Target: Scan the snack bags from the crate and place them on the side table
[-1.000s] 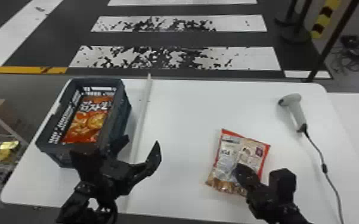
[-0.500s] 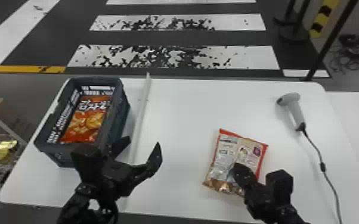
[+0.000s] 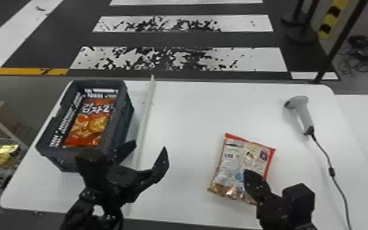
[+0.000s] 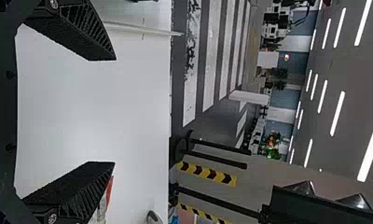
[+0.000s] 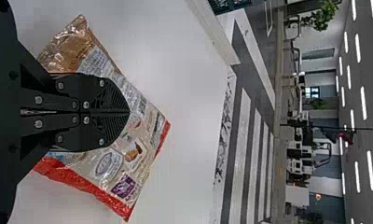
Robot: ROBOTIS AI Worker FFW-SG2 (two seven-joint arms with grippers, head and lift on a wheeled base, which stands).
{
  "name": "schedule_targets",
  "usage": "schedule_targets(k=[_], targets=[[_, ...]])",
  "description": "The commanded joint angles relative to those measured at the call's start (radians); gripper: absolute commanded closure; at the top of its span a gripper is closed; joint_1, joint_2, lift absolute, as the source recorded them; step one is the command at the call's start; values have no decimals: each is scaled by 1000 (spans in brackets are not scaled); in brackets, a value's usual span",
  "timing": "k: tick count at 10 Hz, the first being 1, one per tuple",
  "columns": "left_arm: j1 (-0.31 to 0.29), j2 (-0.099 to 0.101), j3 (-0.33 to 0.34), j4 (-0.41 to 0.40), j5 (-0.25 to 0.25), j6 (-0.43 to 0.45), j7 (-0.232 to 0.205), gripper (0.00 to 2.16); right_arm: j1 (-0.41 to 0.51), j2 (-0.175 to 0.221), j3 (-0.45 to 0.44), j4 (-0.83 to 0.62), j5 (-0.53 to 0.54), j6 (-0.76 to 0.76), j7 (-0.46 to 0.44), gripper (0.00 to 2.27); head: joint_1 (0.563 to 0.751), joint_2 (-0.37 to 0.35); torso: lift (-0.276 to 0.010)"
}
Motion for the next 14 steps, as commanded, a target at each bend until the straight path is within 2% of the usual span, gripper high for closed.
schedule_targets(k=[1,6,8,10,12,14], targets=[[-1,1,-1,1,3,0,0,73,10,-3,-10,29,2,-1,1,2263,695,67,-50],[0,2,2,3,15,-3,-8,76,-12,-3,-22,152,19,-72,1,2263,695,32,-50],[3,2,2,1,15,-6,-9,76,-13,-3,-36,127,39,-90,-1,2263,695,25,-50],[7,2,5,0,15,-9,-9,76,-1,-6,-31,38,43,-53,1,2263,695,19,-50],[11,2,5,-6,15,-12,-9,76,-7,-6,17,-9,43,-10,13,2263,695,34,-50],[16,2,10,-15,15,-15,-9,76,-26,-6,64,-15,53,20,13,2263,695,86,-50]])
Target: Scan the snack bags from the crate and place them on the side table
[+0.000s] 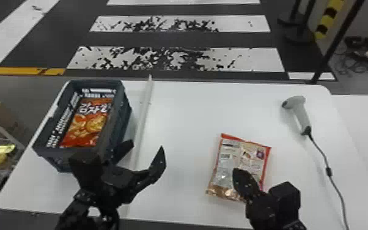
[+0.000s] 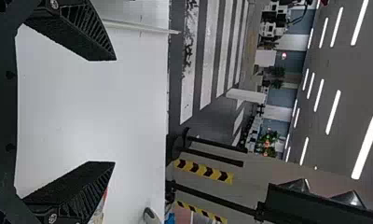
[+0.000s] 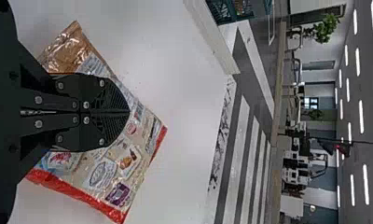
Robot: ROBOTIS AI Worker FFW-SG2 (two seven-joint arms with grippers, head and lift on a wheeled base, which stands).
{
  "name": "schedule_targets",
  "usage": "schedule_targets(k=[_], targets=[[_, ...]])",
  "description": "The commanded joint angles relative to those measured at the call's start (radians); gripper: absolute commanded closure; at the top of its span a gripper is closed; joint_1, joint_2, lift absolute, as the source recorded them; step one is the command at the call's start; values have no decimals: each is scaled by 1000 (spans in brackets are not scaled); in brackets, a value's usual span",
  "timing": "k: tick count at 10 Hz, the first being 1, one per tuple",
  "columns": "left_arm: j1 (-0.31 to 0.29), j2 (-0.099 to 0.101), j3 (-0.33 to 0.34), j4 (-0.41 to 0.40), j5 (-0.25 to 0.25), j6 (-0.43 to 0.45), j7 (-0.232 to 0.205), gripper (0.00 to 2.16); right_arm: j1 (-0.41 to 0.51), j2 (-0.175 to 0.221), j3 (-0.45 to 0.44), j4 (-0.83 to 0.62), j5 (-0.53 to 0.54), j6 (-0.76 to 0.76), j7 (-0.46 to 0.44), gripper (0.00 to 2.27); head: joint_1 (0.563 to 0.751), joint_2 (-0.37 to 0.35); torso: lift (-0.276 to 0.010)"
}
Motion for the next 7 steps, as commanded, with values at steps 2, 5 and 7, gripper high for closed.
schedule_targets(k=[2,5,7], targets=[[4,0,17,-14,6,-3,0,76,-30,0,67,4,16,44,1,2263,695,116,-50],[16,-2,32,-34,8,6,2,76,-124,6,163,100,40,65,0,2263,695,198,-50],[28,-3,32,-51,8,13,2,76,-199,26,186,186,48,68,0,2263,695,243,-50]])
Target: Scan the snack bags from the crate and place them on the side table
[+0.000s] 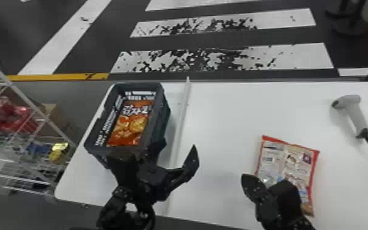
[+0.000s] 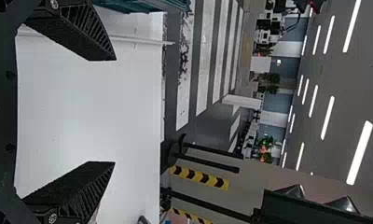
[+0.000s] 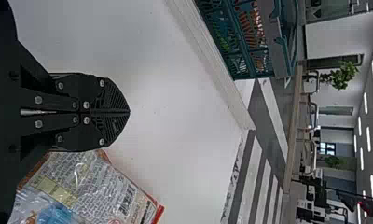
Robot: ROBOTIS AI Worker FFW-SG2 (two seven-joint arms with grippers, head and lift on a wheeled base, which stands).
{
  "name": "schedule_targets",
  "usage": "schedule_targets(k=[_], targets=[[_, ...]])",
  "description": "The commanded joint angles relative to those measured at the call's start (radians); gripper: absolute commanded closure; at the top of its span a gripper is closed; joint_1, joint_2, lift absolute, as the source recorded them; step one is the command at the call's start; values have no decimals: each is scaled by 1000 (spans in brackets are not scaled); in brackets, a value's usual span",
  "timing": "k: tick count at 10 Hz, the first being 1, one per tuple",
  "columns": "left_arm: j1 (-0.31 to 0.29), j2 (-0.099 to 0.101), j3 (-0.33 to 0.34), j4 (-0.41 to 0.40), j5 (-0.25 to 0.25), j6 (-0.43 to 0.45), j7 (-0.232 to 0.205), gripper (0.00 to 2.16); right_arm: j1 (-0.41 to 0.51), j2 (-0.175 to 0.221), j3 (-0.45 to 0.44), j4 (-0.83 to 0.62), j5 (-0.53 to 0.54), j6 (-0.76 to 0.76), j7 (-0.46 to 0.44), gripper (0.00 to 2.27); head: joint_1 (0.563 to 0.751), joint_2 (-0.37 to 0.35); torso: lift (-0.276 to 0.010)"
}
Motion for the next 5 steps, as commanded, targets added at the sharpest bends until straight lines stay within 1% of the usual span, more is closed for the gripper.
schedule_targets(k=[1,3,5], targets=[[8,0,2,-9,0,5,0,76,-45,7,14,42,3,17,0,2263,695,249,-50],[10,-2,2,-11,-2,5,0,76,-90,18,14,80,17,51,0,2263,695,250,-50],[10,-3,2,-11,-2,5,0,76,-102,18,8,91,32,85,-3,2263,695,239,-50]])
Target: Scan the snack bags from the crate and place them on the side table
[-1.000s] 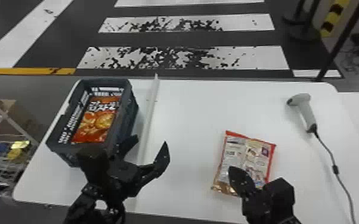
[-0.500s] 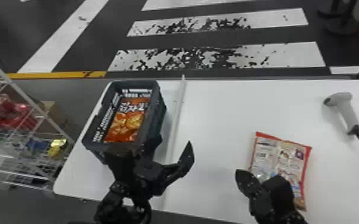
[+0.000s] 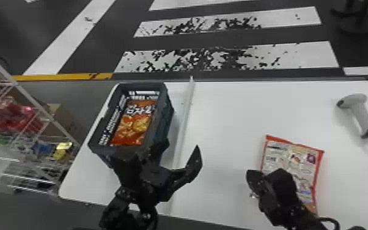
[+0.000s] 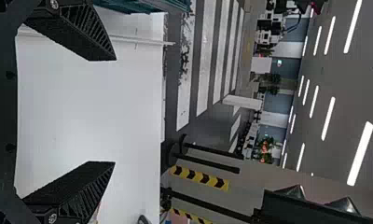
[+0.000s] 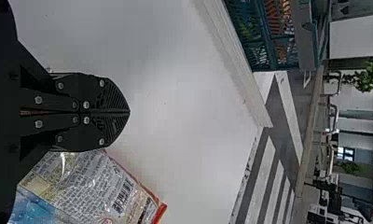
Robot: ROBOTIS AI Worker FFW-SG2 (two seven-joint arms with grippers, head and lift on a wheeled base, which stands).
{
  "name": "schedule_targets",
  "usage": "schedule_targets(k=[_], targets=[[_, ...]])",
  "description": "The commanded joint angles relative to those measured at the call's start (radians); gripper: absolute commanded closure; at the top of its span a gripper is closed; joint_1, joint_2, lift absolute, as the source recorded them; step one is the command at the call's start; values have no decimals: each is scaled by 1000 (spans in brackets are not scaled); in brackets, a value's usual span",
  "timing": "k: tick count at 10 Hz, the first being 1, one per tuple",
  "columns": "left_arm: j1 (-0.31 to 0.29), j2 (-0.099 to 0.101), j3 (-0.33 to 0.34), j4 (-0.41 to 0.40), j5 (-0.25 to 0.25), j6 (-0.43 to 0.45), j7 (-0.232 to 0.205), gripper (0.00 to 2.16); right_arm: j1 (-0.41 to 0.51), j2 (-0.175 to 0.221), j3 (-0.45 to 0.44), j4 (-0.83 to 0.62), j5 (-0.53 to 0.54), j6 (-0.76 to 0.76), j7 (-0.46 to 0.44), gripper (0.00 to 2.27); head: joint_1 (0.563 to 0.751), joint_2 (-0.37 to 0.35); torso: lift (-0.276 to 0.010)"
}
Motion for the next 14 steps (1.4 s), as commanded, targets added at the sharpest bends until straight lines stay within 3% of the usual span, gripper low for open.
schedule_targets(k=[1,14], targets=[[0,1,0,1,0,0,0,76,1,-1,-12,1,6,22,-3,2263,695,235,-50],[-6,5,-17,8,0,0,-5,76,116,-32,-131,-114,6,19,3,2263,695,113,-50]])
